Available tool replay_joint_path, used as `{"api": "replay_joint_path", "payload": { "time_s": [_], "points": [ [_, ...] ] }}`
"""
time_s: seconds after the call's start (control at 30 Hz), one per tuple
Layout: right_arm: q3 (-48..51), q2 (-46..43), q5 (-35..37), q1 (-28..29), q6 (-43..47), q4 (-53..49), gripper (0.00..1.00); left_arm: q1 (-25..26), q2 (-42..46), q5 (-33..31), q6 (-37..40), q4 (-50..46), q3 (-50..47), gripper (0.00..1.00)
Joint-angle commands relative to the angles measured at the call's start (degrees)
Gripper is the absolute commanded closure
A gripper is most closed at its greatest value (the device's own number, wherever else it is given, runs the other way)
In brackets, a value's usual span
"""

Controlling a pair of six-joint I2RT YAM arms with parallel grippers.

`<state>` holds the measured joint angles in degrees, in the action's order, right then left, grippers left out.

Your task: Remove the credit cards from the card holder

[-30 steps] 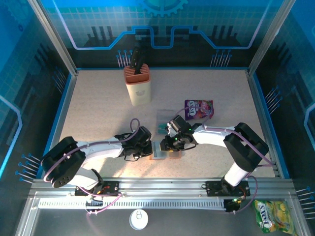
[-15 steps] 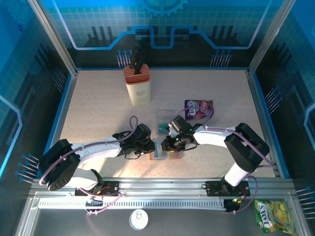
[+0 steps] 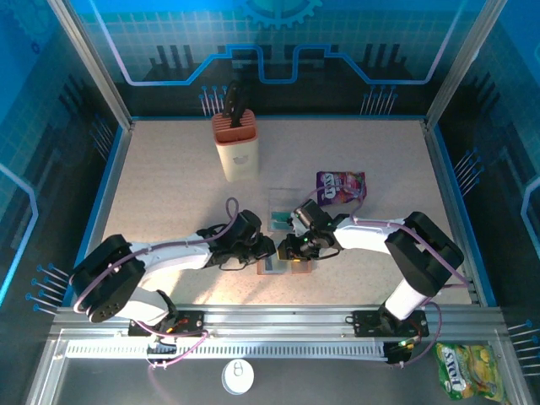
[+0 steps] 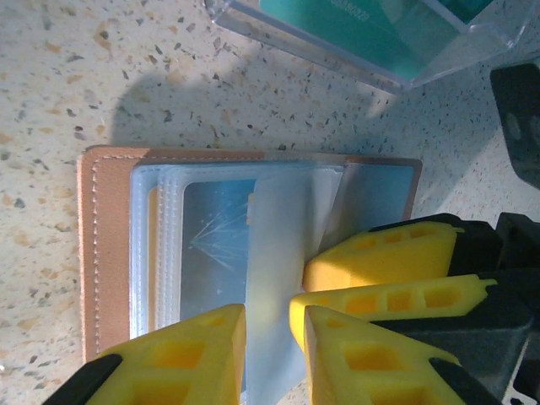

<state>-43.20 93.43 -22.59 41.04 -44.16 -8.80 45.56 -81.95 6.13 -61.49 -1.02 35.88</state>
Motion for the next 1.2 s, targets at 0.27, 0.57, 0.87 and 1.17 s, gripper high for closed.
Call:
{"api": "replay_joint_path", "payload": {
  "time_s": [0.27, 0.57, 0.87, 1.17],
  "points": [
    [1.27, -0.88, -0.86, -0.8, -0.79, 0.36, 0.69, 0.31, -2.4, 1.67, -1.34, 0.34, -0.55, 0.77],
    [1.5, -2.99, -1.05, -0.8, -1.3, 1.29, 0.69, 0.26, -3.44, 3.62, -2.66, 3.83, -1.25, 0.83],
    [0.93, -10.48, 2.51, -1.44, -0.7, -2.77, 0.69, 0.26, -1.28, 3.82, -1.62, 2.43, 0.01, 0.83],
    [1.66, -18.01, 5.3, -3.74, 0.49, -6.69, 0.69, 0.85, -4.31, 6.5, -0.8, 2.78, 3.7, 0.84]
  ]
}}
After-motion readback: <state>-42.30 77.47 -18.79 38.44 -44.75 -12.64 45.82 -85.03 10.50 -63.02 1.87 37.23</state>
